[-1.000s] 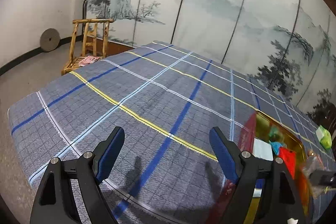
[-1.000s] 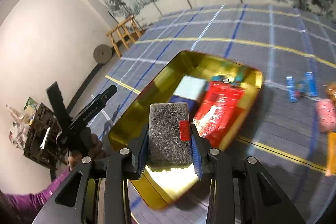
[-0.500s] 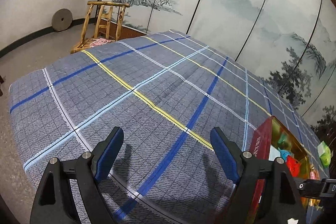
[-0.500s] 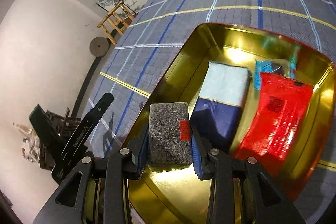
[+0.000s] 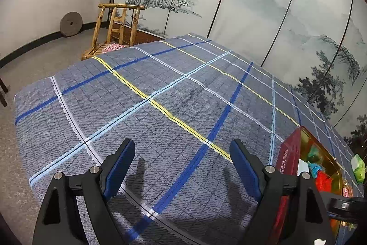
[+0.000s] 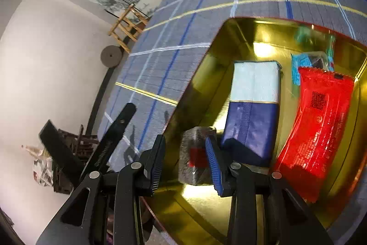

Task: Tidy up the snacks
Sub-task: 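Carry the grey block into the tin and open the right gripper, then grasp the blue wrapped cookie packet with the left gripper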

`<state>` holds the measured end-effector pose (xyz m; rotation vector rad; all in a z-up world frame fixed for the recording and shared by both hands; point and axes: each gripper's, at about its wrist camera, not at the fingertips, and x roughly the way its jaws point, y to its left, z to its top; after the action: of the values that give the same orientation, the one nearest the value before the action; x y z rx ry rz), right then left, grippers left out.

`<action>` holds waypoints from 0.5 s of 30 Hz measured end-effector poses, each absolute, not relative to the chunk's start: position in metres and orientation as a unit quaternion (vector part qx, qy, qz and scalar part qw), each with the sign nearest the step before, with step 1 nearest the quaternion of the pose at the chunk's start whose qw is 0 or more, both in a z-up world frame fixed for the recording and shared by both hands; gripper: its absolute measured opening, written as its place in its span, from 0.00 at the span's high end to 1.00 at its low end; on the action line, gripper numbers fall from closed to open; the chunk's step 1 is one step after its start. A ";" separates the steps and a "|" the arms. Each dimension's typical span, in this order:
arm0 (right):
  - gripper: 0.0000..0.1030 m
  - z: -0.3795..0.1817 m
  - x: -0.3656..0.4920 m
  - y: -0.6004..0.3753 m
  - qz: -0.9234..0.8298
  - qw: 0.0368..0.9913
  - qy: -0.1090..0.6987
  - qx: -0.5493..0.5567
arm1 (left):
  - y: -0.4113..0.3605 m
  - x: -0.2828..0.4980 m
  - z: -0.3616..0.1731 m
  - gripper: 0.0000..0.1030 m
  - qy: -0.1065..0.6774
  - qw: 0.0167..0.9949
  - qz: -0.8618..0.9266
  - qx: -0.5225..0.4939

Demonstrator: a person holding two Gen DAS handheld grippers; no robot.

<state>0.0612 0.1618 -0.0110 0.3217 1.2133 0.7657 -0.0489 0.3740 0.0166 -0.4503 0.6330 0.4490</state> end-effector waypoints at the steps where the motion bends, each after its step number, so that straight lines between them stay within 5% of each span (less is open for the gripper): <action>1: 0.63 -0.005 0.056 0.159 0.355 0.749 0.542 0.138 | 0.374 -0.049 0.017 0.21 0.307 0.901 0.218 -0.216; 15: 0.49 0.028 -0.034 -0.008 0.263 0.877 0.402 -0.010 | 0.368 -0.044 0.018 0.21 0.320 0.899 0.237 -0.184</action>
<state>-0.0336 -0.0078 0.0284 -0.0217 0.8396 0.5488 -0.0438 0.3683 0.0177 -0.3799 0.6622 0.4906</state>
